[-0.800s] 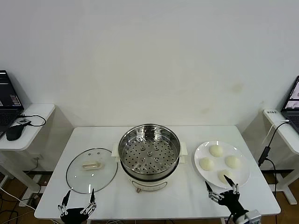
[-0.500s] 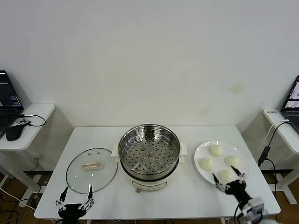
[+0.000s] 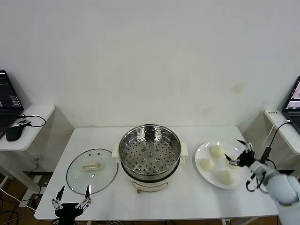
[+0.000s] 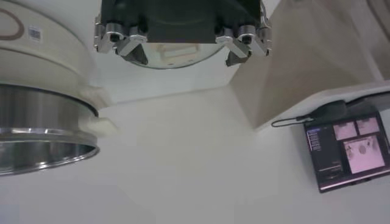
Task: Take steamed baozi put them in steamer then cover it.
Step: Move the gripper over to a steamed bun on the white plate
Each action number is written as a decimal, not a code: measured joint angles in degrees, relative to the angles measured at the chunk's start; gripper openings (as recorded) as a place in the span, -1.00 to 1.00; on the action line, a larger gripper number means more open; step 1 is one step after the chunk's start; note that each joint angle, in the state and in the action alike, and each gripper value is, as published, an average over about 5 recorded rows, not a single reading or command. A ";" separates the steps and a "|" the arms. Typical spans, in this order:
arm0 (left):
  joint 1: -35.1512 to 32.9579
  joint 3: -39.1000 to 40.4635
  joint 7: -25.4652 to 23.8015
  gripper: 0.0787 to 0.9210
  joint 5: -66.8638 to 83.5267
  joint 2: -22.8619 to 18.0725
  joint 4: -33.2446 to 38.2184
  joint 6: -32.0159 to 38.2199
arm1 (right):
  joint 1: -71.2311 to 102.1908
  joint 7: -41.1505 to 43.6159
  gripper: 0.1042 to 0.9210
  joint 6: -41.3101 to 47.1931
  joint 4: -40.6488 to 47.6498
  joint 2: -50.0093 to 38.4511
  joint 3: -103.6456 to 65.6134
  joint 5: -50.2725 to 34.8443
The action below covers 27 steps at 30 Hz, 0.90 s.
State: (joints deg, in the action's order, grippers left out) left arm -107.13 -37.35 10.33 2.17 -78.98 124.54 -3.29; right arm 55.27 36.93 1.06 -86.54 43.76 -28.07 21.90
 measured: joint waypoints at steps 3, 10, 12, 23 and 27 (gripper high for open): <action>0.04 -0.46 0.13 0.77 0.03 0.26 -0.10 0.00 | -6.17 4.74 0.76 -1.91 4.21 -1.40 5.17 2.41; -0.29 -1.24 0.17 0.77 -0.06 0.66 -0.38 0.05 | -20.39 13.75 0.76 -5.20 13.68 -2.33 19.15 4.61; -0.20 -1.42 0.16 0.77 -0.07 0.74 -0.46 0.03 | -24.16 15.47 0.76 -5.72 16.19 -2.09 23.27 5.01; 0.65 -2.37 -0.17 0.77 0.04 1.55 -0.97 -0.13 | -37.67 19.99 0.76 -7.57 26.55 1.31 39.99 7.56; 0.80 -2.47 -0.26 0.77 0.04 1.72 -1.16 -0.16 | -39.87 20.63 0.75 -7.74 29.45 2.83 42.85 8.18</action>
State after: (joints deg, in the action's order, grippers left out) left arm -106.33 -39.82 10.07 2.21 -77.26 123.39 -3.45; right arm 15.39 57.56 -6.68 -57.09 46.59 14.78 30.08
